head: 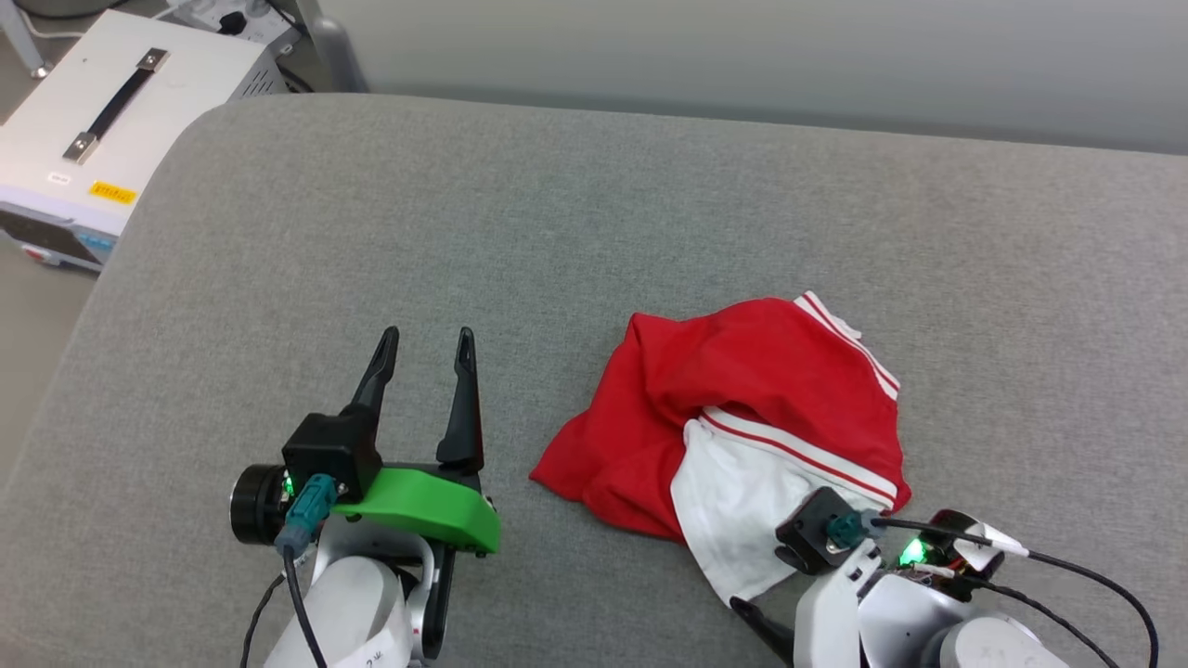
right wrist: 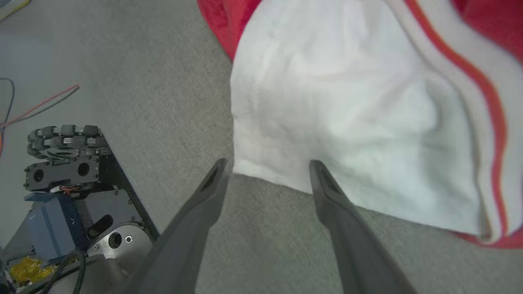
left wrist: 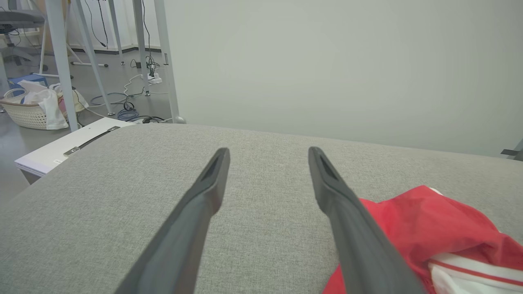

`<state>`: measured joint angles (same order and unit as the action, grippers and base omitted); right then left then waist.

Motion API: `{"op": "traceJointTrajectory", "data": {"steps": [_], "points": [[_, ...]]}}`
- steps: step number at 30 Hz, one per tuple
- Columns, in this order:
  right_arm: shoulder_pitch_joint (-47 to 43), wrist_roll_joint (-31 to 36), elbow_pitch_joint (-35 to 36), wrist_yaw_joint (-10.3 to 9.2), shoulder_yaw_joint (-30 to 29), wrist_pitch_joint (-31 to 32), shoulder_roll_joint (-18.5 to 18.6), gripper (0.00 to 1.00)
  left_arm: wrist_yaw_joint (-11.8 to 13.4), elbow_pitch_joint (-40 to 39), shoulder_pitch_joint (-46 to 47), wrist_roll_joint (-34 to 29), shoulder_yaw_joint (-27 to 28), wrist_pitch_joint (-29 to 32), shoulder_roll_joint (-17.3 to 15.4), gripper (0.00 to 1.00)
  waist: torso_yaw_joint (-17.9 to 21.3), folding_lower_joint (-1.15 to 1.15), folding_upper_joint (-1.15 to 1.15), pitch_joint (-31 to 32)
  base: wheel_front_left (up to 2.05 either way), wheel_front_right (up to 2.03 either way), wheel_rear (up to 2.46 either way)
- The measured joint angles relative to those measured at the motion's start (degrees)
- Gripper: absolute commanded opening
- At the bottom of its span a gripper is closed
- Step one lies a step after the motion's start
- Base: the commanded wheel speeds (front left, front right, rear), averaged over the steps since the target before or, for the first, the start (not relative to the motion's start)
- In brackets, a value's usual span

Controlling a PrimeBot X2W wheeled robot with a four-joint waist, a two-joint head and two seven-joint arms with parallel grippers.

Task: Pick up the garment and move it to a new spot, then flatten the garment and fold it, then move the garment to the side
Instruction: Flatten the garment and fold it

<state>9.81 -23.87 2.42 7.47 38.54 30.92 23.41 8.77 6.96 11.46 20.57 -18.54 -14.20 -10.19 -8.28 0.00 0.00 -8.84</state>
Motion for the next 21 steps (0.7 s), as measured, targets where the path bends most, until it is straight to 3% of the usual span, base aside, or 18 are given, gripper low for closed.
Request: {"op": "traceJointTrajectory", "data": {"steps": [10, 11, 12, 14, 21], "points": [[8.1, -5.7, -9.6, -0.01, 9.4, 1.3, 1.5, 1.0, -0.5, 1.9, 1.6, -0.2, 0.2, -0.5, 1.7, 1.0, -3.0, 0.0, 0.0, -4.4, 0.0, 0.0, 0.0], [8.6, -6.8, -10.0, -0.01, 9.9, 1.8, 1.6, 0.82, -0.5, 2.0, 1.6, -0.3, 0.2, -0.5, 1.7, 1.0, -3.1, 0.0, 0.0, -4.6, 0.0, 0.0, 0.0], [9.5, -7.8, -10.4, -0.01, 10.6, 2.9, 1.9, 0.43, -0.5, 2.2, 1.6, -0.4, 0.3, -0.5, 1.8, 1.0, -3.3, 0.0, 0.0, -4.8, 0.0, 0.0, 0.0], [10.5, -9.5, -10.6, -0.02, 11.2, 4.0, 2.2, 0.0, -0.5, 2.4, 1.6, -0.5, 0.4, -0.5, 1.9, 1.0, -3.3, 0.0, 0.0, -4.8, 0.0, 0.0, 0.0], [10.7, -10.8, -8.6, 0.07, 9.8, 1.4, 2.5, 0.0, -1.0, 3.0, 1.5, -0.8, 1.0, -0.5, 2.0, 1.0, -2.2, 0.0, 0.0, -3.4, 0.0, 0.0, 0.0]]}}
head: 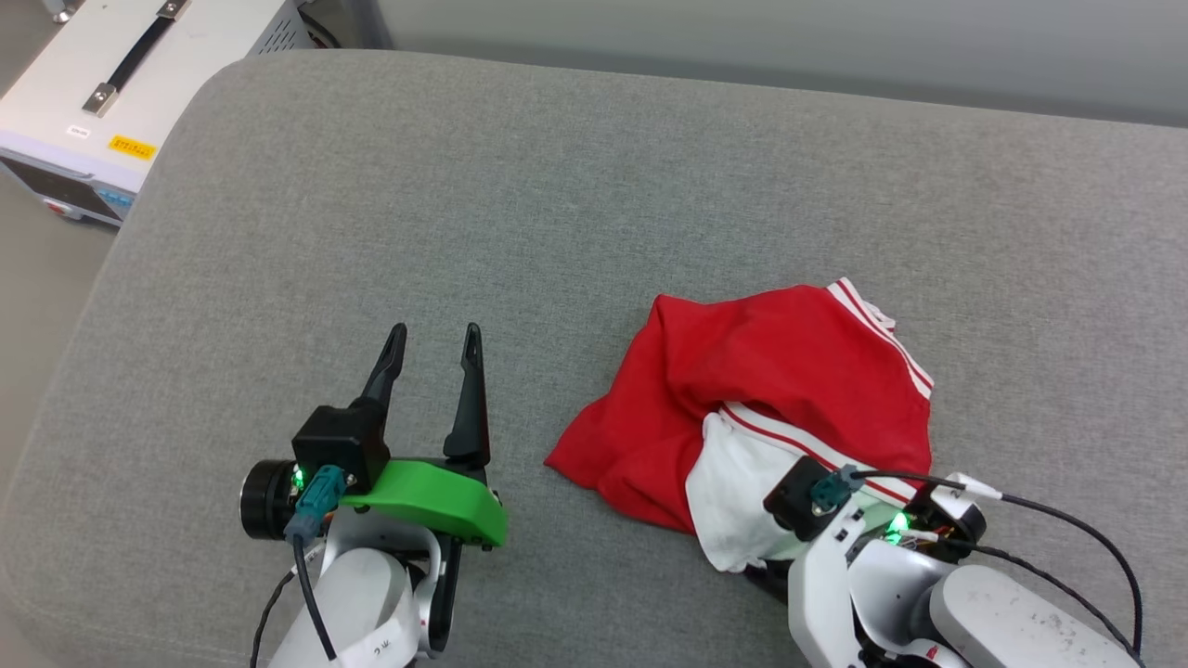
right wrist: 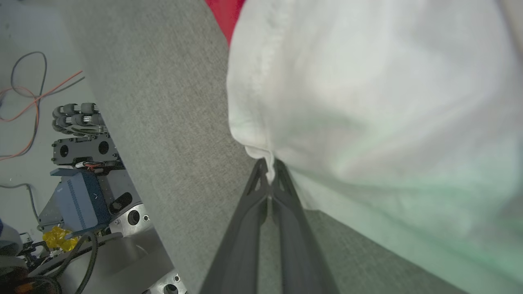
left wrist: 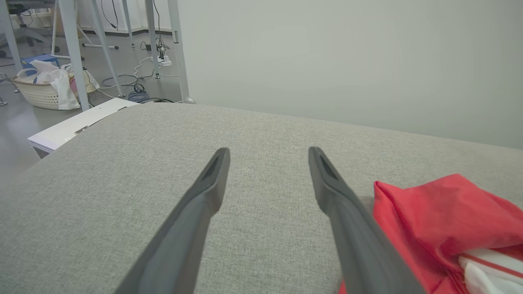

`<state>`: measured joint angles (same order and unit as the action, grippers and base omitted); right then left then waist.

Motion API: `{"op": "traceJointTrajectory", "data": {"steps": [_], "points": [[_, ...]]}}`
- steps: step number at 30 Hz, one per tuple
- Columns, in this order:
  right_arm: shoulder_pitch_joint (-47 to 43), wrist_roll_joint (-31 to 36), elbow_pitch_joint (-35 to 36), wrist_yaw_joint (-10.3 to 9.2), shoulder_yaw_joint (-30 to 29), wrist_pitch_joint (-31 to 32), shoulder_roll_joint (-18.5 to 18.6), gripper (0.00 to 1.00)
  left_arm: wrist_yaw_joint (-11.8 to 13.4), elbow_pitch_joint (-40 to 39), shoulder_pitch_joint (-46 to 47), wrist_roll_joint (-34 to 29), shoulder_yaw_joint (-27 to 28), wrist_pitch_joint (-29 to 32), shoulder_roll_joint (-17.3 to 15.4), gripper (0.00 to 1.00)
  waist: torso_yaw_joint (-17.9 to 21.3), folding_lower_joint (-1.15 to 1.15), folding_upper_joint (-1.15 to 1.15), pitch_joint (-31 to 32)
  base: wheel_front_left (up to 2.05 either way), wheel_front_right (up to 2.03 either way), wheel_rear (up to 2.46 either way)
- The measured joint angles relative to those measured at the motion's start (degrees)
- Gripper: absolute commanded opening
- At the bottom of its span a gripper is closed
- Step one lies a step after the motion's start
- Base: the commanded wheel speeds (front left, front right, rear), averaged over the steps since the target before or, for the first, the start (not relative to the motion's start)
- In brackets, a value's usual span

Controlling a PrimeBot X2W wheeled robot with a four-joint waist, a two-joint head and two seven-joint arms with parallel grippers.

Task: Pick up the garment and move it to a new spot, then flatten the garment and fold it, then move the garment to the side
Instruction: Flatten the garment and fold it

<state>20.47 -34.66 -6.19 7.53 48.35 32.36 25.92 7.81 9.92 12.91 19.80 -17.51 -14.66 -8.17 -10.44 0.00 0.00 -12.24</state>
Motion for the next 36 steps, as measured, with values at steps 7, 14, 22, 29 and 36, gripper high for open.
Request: {"op": "traceJointTrajectory", "data": {"steps": [7, 14, 22, 29, 36], "points": [[-0.7, 3.7, 5.7, 0.0, -12.4, -5.0, -0.4, 0.0, 0.0, 0.2, -0.9, 0.0, 0.7, 0.0, -0.5, 1.0, 2.3, 0.0, 0.0, 2.1, 0.0, 0.0, 0.0], [-4.0, 8.3, 9.0, -0.01, -27.6, -5.3, -1.7, 0.0, 0.0, -0.1, -1.7, 0.0, 0.9, 0.0, -1.0, 1.0, 5.0, 0.0, 0.0, 3.8, 0.0, 0.0, 0.0], [-10.4, 10.8, 4.7, -0.01, -48.5, -4.8, -4.1, 0.0, 0.0, -0.9, -1.9, 0.0, 0.8, 0.6, -1.5, 1.0, 7.5, 0.0, 0.0, 4.8, 0.0, 0.0, 0.0], [-16.1, 12.0, -3.3, -0.01, -62.7, -7.3, -7.0, 0.0, 0.3, -1.1, -2.1, 0.3, 0.6, 1.2, -2.0, 1.0, 8.4, 0.0, 0.0, 4.5, 0.0, 0.0, 0.0], [-17.4, 12.5, -8.8, -0.01, -63.9, -10.9, -11.0, 1.0, 0.5, -1.2, -2.4, 0.5, 0.6, 2.1, -2.7, 1.0, 9.4, 0.0, 0.0, 4.1, 0.0, 0.0, 0.0]]}}
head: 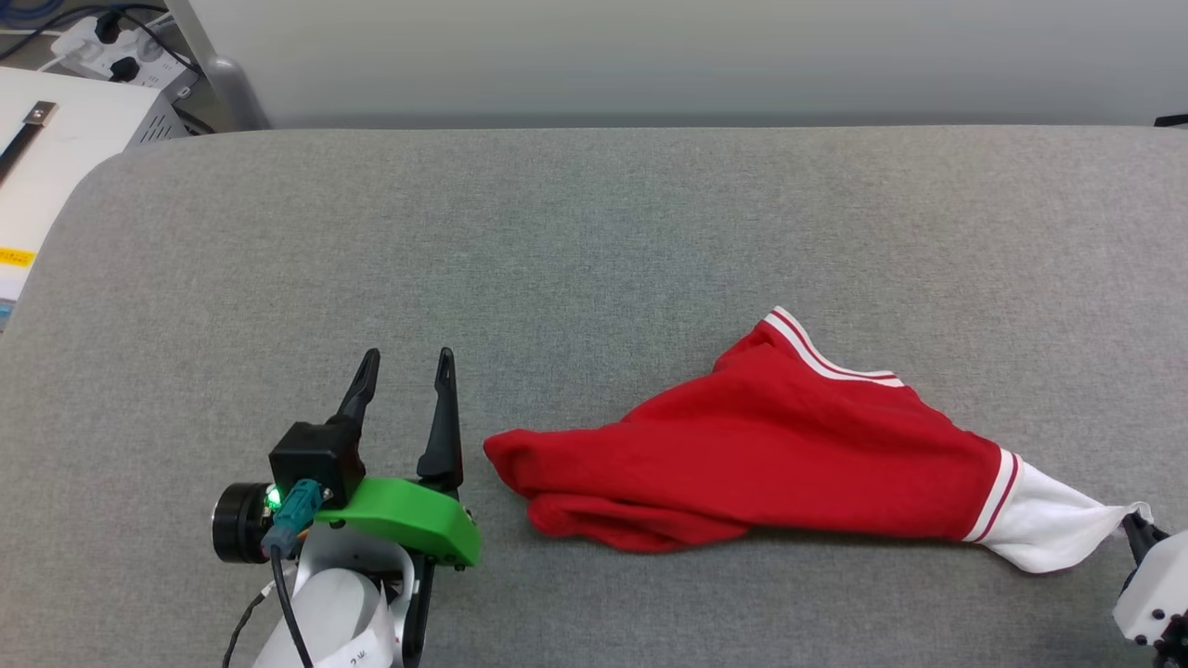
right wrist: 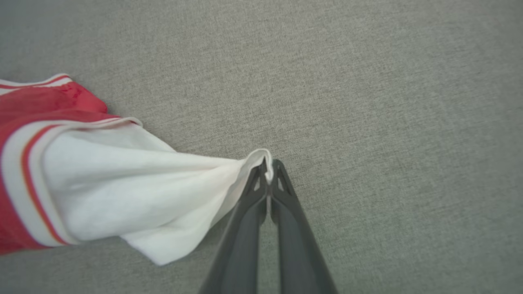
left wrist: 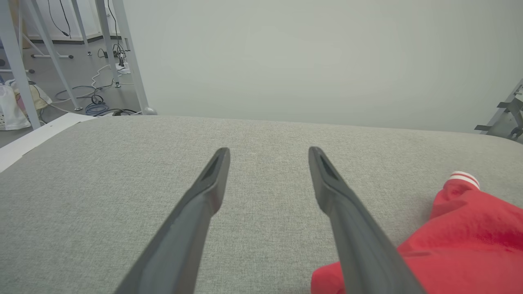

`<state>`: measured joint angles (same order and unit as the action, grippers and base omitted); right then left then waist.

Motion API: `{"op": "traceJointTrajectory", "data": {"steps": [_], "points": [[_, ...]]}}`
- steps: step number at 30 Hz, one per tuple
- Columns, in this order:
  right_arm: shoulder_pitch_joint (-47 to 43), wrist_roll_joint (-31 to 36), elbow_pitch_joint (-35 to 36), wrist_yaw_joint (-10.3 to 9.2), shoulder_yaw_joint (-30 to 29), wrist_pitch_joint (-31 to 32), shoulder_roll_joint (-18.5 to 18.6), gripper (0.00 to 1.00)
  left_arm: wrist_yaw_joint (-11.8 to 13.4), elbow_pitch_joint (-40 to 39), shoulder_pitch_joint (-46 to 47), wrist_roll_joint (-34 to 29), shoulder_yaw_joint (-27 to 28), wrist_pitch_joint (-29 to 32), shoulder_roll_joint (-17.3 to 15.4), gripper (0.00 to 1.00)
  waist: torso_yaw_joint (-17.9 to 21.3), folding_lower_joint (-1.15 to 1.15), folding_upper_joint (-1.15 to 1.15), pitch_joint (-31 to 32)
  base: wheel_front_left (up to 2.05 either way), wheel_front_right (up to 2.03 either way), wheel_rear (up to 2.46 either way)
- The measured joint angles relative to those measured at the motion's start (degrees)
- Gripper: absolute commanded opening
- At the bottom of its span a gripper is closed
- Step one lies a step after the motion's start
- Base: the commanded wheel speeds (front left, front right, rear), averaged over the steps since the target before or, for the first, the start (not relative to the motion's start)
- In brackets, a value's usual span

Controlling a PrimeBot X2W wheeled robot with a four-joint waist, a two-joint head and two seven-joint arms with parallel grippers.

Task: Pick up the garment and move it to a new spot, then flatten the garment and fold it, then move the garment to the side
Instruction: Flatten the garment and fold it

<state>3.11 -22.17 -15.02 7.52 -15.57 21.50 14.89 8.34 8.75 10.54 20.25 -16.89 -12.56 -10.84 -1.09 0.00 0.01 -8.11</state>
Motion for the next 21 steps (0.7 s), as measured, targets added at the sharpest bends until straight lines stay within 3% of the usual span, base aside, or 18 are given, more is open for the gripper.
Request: {"op": "traceJointTrajectory", "data": {"steps": [6, 12, 21], "points": [[0.4, 1.1, -0.6, 0.0, -0.8, -9.4, -2.3, 1.0, 0.1, -0.1, -0.4, 0.3, -0.2, 0.3, -0.2, 1.0, 0.4, 0.0, 0.0, 0.5, 0.0, 0.0, 0.0], [0.5, 5.3, 3.7, 0.0, -3.6, -19.6, -5.2, 1.0, 0.5, -0.1, -1.5, 0.5, -0.1, 0.6, -0.8, 1.0, 0.5, 0.0, 0.0, 1.9, 0.0, 0.0, 0.0], [-1.3, 9.7, 13.0, 0.0, 3.0, -24.8, -9.1, 1.0, 1.2, -0.7, -2.4, 1.2, 0.7, 2.4, -2.6, 1.0, 1.1, 0.0, 0.0, 3.9, 0.0, 0.0, 0.0]]}}
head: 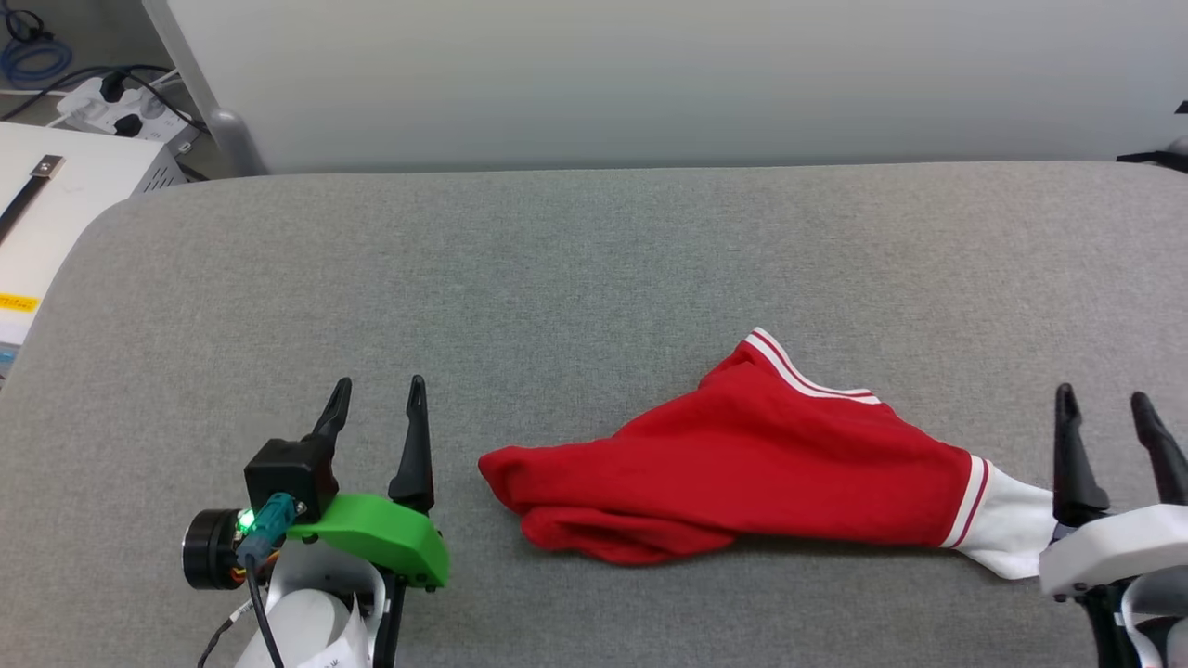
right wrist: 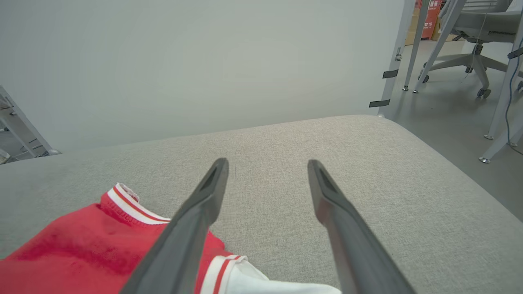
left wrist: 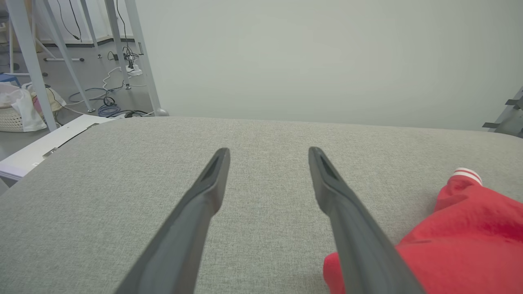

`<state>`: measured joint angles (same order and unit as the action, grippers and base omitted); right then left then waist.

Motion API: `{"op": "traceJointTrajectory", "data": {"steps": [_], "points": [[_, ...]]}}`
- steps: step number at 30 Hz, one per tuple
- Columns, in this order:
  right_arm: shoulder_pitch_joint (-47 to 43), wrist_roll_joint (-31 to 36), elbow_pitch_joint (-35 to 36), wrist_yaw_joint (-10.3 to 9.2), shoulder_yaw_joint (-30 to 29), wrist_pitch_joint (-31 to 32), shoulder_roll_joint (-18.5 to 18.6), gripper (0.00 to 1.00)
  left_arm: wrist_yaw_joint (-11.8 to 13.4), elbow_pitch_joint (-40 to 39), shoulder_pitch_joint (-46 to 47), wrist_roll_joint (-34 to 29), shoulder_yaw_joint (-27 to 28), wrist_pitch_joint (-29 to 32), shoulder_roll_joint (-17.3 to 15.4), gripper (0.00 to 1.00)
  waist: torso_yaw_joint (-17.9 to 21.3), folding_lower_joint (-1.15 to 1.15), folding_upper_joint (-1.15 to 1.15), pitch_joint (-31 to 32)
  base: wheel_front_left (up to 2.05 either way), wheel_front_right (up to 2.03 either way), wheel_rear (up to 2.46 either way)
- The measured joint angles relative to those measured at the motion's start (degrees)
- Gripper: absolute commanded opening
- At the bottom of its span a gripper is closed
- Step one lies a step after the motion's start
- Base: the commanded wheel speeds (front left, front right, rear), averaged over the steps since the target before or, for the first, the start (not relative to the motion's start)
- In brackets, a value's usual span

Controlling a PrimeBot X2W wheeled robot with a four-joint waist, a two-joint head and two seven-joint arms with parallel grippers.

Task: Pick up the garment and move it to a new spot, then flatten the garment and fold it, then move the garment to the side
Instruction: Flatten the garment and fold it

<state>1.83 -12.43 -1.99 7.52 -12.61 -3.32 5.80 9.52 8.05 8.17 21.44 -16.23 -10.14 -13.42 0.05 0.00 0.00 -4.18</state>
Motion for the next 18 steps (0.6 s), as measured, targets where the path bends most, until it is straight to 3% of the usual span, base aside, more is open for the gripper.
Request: {"op": "traceJointTrajectory", "data": {"steps": [9, 12, 18], "points": [[-4.0, 1.0, 6.3, 0.0, 10.7, 0.9, -1.8, 1.0, -0.8, 0.2, 1.0, 0.3, -1.0, 4.9, -2.1, 1.0, 1.2, 0.0, 0.0, 0.7, 0.0, 0.0, 0.0], [-4.9, 0.8, 7.3, 0.0, 12.6, 1.5, -2.0, 1.0, -2.3, 1.0, 2.7, 0.3, -2.8, 8.1, -2.4, 1.0, 1.4, 0.0, 0.0, 0.6, 0.0, 0.0, 0.0], [-5.5, 0.2, 8.1, 0.0, 14.9, 2.6, -2.3, 1.0, -7.8, 3.6, 7.6, 2.2, -8.7, 20.9, -2.5, 1.0, 1.8, 0.0, 0.0, 0.0, 0.0, 0.0, 0.0]]}}
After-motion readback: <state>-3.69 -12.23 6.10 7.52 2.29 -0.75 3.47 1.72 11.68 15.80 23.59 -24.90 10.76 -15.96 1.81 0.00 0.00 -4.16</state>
